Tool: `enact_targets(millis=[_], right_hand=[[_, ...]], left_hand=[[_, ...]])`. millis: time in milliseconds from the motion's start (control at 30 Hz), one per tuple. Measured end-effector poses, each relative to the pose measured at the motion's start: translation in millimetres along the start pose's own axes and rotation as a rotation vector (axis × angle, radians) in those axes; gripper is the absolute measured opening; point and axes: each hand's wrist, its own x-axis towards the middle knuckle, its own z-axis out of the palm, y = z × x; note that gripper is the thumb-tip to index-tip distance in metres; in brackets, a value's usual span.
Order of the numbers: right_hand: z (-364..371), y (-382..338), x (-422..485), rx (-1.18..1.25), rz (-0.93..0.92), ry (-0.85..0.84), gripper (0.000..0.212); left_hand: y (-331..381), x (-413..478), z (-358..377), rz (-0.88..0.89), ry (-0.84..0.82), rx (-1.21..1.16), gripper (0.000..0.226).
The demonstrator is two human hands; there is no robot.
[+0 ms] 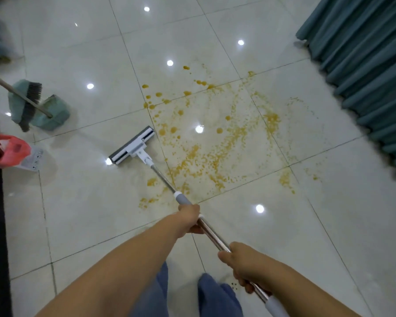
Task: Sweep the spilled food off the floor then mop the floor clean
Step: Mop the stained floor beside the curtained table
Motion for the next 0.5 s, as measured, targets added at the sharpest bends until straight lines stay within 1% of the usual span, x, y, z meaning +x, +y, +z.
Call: enact_targets(millis=[100,200,267,367,500], right_hand=[[-16.9,78.2,-34.5,-0.017,0.048,-0.009,0.025],[-33.5,148.7,-72.6,-0.052,0.086,-0.016,0.028],[-44.5,185.5,-97.3,-0.081,0.108,-0.013,0.026],[-58.0,213.1,-124.8,-0.105,0.123,0.005,0.02],[-68.7,195.2,-133.2,-0.13,0.092,0.033,0.02]], left_hand=[[-36.8,-22.9,72.7,-0.014,-0.086,-0.118,0.032],[-71.6,-47.5,141.7,-0.059,-0.159,-0.412,0.018],[-89.1,-65.7,181.7,-0.097,-0.201,-0.574,0.009],[-98.4,-86.4,217.3,-0.138,-0.238,-0.686,0.011],[-85.5,-89.0,209.2,-0.117,-0.227,-0.753,0.011]])
